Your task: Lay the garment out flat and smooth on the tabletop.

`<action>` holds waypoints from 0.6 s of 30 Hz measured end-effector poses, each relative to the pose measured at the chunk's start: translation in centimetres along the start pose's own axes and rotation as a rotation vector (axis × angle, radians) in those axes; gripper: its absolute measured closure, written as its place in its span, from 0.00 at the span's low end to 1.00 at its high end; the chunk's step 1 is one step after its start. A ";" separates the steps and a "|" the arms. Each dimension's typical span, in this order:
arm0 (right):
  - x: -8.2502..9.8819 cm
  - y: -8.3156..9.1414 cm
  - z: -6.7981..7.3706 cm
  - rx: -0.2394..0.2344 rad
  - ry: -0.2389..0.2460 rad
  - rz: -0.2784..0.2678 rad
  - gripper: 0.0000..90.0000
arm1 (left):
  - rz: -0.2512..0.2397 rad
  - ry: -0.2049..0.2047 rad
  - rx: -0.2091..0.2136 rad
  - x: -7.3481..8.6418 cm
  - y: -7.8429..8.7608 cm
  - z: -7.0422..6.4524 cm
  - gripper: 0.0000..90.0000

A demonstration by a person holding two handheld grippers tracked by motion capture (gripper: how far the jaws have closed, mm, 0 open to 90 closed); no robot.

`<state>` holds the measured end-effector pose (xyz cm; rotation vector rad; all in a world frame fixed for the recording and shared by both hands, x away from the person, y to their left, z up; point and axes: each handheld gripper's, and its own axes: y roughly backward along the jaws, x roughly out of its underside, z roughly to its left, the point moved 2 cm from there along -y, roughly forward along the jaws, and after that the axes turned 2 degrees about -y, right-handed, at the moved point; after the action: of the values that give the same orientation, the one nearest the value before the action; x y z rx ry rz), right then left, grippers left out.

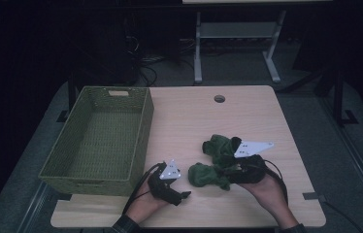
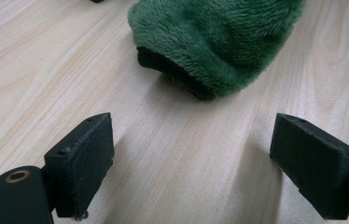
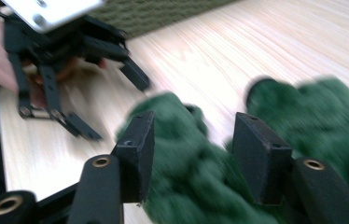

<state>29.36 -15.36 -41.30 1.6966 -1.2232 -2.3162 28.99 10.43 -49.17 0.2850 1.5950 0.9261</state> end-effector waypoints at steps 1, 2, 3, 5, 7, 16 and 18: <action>-0.4 -0.3 0.3 -0.011 0.001 0.000 0.57 | -0.002 0.001 -0.001 0.0 0.0 0.0 0.14; -0.7 -0.6 0.5 -0.024 0.006 0.001 0.59 | -0.002 0.001 -0.001 0.0 0.0 0.0 0.14; -1.0 -0.9 0.8 -0.035 0.014 0.003 0.60 | -0.002 0.001 -0.001 0.0 0.0 0.0 0.15; -1.6 -1.6 1.2 -0.057 0.032 0.008 0.62 | -0.002 0.001 -0.001 0.0 0.0 0.0 0.14; -2.1 -2.3 1.8 -0.077 0.043 0.020 0.65 | -0.001 0.002 0.000 0.0 0.0 0.0 0.15; -1.6 -5.4 2.7 -0.089 0.068 0.103 0.66 | -0.002 0.006 0.000 0.0 0.0 -0.1 0.15; -1.4 -5.6 2.7 -0.089 0.064 0.111 0.66 | -0.003 0.008 0.001 0.0 0.0 -0.1 0.15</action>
<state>30.04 -9.35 -43.25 1.6173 -1.1536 -2.2003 28.93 10.40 -49.20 0.2798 1.6026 0.9255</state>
